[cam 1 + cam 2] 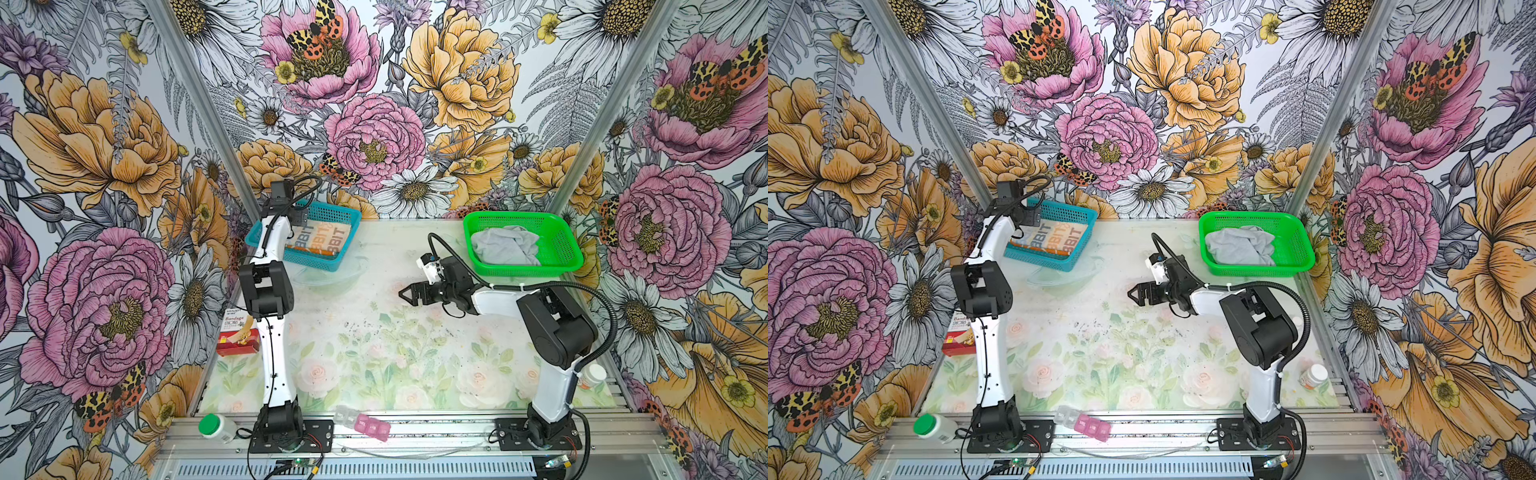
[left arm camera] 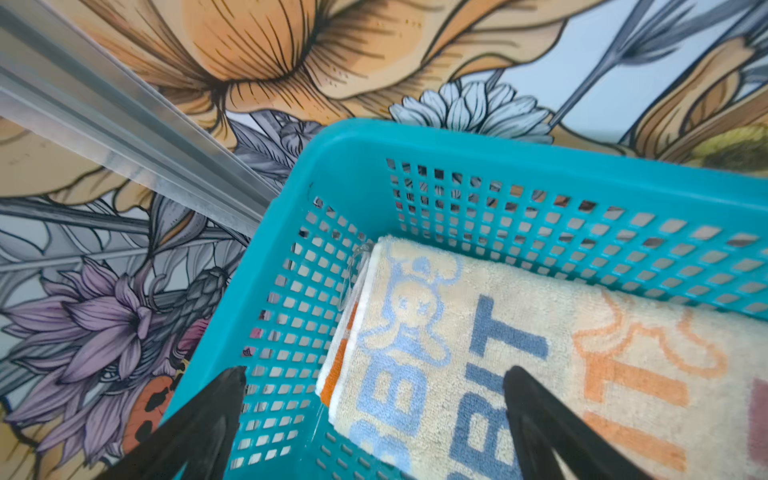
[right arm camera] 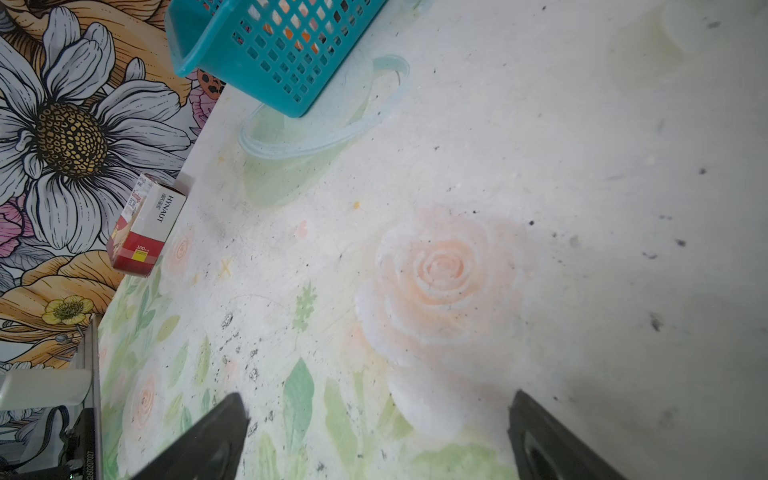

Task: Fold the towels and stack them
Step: 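Lower the towel onto the orange towel in the teal basket and open the left gripper, then reach the right gripper into the green basket while left gripper draws back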

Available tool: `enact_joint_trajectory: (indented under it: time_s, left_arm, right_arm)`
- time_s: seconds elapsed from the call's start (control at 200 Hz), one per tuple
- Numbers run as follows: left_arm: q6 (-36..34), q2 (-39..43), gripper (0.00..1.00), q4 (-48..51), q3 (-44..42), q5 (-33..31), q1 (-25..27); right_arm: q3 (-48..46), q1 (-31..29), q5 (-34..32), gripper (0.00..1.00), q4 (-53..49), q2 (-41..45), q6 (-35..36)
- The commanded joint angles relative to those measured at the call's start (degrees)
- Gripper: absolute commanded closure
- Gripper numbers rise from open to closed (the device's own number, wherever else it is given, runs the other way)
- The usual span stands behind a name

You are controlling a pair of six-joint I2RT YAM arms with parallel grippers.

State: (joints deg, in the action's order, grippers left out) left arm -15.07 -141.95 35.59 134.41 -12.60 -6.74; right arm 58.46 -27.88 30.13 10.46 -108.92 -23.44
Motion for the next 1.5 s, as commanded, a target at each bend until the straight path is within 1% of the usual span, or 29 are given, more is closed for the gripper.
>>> enact_joint_trajectory:
  time_s: [0.0,0.095,0.17,0.25,0.315,0.43,0.515,0.645,0.705,0.751,0.801,0.841,0.876,0.951,0.981,1.021,1.101,1.176,1.221,1.276,1.351,1.401,1.496]
  left_arm:
    - [2.66,7.59,0.01,-4.89,-5.57,2.54,1.28]
    - [6.33,13.01,0.01,-4.96,-11.44,5.79,2.53]
    - [11.29,18.74,0.01,-7.05,-17.95,9.27,3.49]
    - [15.54,27.37,0.01,-12.64,-28.20,12.83,4.83]
    - [16.39,34.76,0.01,-16.30,-36.10,14.20,6.62]
    - [13.22,49.14,0.01,-16.70,-46.17,9.73,11.13]
    - [11.35,58.44,0.01,-16.76,-54.13,9.67,14.31]
    - [7.27,71.56,0.01,-22.32,-68.26,5.19,21.03]
    - [2.86,76.35,0.01,-27.95,-75.28,6.41,24.02]
    - [-1.07,78.86,0.01,-33.00,-80.73,10.72,25.86]
    - [-6.48,79.76,0.01,-34.89,-84.22,18.30,27.18]
    - [-8.92,79.57,0.01,-32.83,-83.11,20.58,29.05]
    - [-8.81,79.38,0.01,-31.72,-82.15,21.98,30.04]
    - [-7.08,79.61,0.01,-32.13,-82.17,28.21,30.14]
    - [-7.08,79.63,0.01,-32.20,-82.23,29.92,30.54]
    - [-7.21,79.73,0.01,-32.17,-82.28,31.55,30.92]
    - [-7.17,79.07,0.01,-32.59,-82.55,35.72,30.99]
    - [-6.33,77.09,0.01,-32.60,-82.13,40.89,30.95]
    - [-5.73,75.62,0.01,-32.18,-81.65,43.76,30.97]
    - [-5.13,73.73,0.01,-32.08,-81.13,45.47,31.37]
    - [-5.07,71.85,0.01,-31.87,-80.64,45.57,32.08]
    - [-5.18,71.22,0.01,-31.77,-80.48,45.52,32.82]
    - [-5.76,71.44,0.01,-30.30,-79.90,46.49,34.82]
  right_arm:
    - [1.66,-0.55,0.72,0.01,-1.13,-1.21,1.06]
    - [1.18,-0.77,-0.04,0.01,-1.52,-0.09,2.06]
    - [0.21,-0.86,-1.06,0.01,-1.03,1.21,2.72]
    - [-1.19,-0.91,-2.06,0.01,0.35,2.71,2.87]
    - [-2.11,-0.88,-2.90,0.01,1.19,3.70,3.25]
    - [-4.29,-0.95,-4.22,0.01,3.68,6.12,3.57]
    - [-7.39,-1.26,-5.39,0.01,7.33,9.15,3.58]
    - [-11.15,-1.65,-6.89,0.01,9.49,13.96,5.01]
    - [-12.39,-1.83,-7.67,0.00,9.91,15.60,5.60]
    - [-13.39,-1.83,-8.41,0.01,10.84,16.33,5.89]
    - [-14.65,-1.87,-9.37,0.01,12.26,16.87,6.38]
    - [-15.54,-1.70,-9.86,0.01,13.18,16.98,6.52]
    - [-16.22,-1.50,-10.00,0.01,13.76,17.02,6.64]
    - [-16.97,-0.53,-12.10,0.01,12.13,17.63,5.76]
    - [-16.69,0.41,-12.92,0.01,10.19,18.16,3.68]
    - [-16.29,2.33,-12.40,0.00,7.86,19.22,0.54]
    - [-15.09,5.30,-13.45,0.00,1.73,23.26,-4.94]
    - [-11.04,5.99,-17.68,0.00,-7.93,27.54,-3.80]
    - [-7.43,6.14,-22.85,0.01,-14.22,29.32,-2.18]
    - [-3.69,7.15,-26.73,0.01,-19.43,30.77,-0.91]
    - [0.52,9.68,-30.72,0.00,-23.20,31.56,-0.98]
    - [2.91,12.54,-31.38,0.01,-24.62,31.19,-2.32]
    - [7.34,19.17,-29.63,0.01,-26.80,28.35,-5.60]
